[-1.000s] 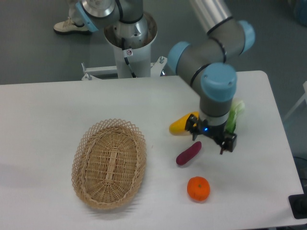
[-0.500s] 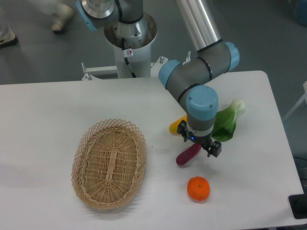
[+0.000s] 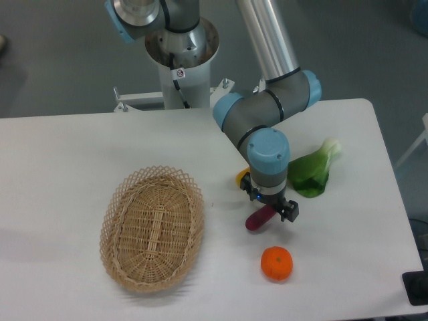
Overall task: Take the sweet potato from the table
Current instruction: 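Move the gripper over the purple sweet potato and lower it, then close the gripper around the purple sweet potato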
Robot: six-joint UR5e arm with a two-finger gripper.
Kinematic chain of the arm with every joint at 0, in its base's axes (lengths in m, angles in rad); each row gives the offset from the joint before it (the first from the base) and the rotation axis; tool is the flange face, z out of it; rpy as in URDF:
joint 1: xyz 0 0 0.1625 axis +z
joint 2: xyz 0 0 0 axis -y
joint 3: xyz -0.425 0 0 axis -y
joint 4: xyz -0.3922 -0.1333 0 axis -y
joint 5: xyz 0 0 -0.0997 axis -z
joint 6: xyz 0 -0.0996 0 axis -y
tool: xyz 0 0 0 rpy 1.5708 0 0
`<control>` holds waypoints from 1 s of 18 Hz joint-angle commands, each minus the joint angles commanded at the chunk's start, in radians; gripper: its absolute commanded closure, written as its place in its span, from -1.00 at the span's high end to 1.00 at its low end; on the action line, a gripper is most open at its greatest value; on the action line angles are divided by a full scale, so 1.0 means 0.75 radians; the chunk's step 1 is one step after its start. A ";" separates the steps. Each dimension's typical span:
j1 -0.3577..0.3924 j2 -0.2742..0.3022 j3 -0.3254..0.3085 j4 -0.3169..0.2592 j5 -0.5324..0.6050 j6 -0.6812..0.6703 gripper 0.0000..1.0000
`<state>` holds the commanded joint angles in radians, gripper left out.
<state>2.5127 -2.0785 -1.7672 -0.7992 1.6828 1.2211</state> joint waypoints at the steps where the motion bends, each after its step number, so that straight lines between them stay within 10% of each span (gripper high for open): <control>1: 0.000 0.000 0.002 0.012 -0.006 -0.010 0.25; 5: -0.002 -0.004 0.006 0.033 -0.004 -0.014 -0.43; 18: 0.008 0.100 0.147 0.006 -0.147 0.002 -0.53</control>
<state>2.5188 -2.0036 -1.6567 -0.7946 1.5728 1.2226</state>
